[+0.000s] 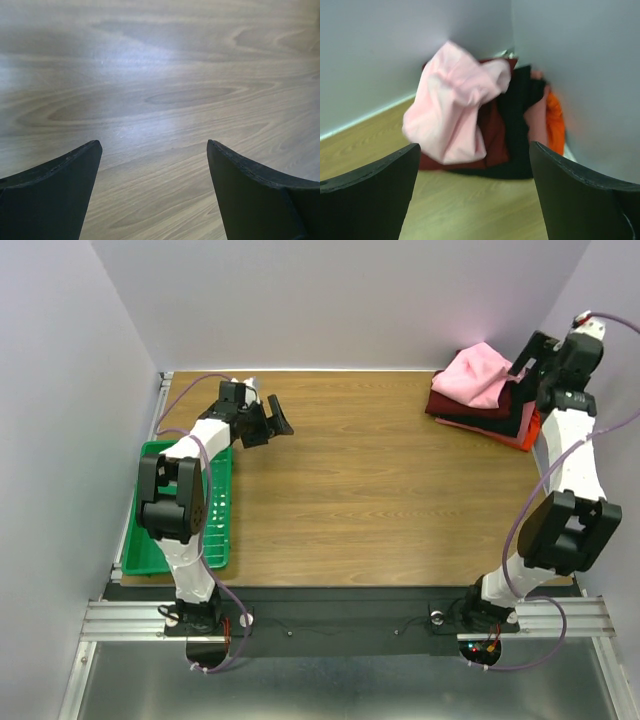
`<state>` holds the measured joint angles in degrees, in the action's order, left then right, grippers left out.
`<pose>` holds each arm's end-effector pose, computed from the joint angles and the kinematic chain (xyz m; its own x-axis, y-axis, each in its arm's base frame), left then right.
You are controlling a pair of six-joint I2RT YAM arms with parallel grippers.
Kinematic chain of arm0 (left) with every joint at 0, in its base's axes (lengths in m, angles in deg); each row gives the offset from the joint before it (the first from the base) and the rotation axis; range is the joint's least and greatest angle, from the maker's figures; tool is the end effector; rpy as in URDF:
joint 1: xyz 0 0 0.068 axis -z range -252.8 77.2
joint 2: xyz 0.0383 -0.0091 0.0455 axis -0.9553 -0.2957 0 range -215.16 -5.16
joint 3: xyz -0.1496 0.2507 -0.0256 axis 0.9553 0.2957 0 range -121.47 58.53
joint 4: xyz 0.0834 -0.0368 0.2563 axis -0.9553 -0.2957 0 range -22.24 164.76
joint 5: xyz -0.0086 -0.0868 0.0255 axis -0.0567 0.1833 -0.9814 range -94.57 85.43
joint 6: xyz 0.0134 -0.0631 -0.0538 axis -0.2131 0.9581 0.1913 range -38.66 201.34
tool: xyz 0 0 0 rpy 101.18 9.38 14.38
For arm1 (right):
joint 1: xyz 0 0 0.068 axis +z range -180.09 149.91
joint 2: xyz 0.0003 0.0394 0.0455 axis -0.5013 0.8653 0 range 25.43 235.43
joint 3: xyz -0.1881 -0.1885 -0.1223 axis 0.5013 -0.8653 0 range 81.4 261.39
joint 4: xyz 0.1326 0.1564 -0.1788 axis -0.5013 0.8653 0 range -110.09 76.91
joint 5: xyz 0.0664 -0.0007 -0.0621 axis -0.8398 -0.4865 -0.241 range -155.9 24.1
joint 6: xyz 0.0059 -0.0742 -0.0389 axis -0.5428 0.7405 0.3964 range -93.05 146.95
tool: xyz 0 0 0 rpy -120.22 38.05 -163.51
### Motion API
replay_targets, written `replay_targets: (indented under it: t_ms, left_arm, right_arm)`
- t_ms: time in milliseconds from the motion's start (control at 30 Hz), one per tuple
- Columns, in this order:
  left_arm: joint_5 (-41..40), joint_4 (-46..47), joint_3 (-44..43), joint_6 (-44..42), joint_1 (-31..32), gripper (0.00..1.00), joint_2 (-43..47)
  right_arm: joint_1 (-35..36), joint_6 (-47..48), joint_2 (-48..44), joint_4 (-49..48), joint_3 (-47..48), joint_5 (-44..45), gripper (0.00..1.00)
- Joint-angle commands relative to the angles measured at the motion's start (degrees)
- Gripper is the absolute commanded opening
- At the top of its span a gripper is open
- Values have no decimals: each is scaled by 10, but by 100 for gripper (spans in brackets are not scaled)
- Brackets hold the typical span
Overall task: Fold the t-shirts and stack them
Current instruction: Neatly place the folded tshirt to the corner
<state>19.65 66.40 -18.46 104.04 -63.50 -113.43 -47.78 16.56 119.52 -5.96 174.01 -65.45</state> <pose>0.4571 -0.1054 0.2122 -0.7579 -0.2326 -0.6095 0.1807 0.8229 -0.5387 0.4192 -0.1343 0.4112 -0.1959 0.2519 -0.9477 0.3522 0.9200 0.1717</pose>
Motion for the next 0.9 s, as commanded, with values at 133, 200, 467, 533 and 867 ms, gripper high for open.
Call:
replay_targets:
  t_ms: [133, 200, 467, 533, 867]
  left_arm:
    - [-65, 49, 6, -14, 12, 99, 100]
    - [-80, 49, 5, -20, 15, 99, 113]
    - [-116, 58, 21, -17, 27, 99, 159]
    - [-126, 63, 29, -18, 29, 99, 174]
    - [-127, 78, 45, -27, 31, 99, 200]
  right_arm:
    - [170, -22, -38, -9, -155, -17, 95]
    - [207, -41, -33, -16, -174, -28, 95]
    - [343, -102, -6, -58, -217, -36, 95]
    - [347, -111, -3, -68, -224, -39, 95]
    - [350, -106, -14, -89, -241, -26, 95]
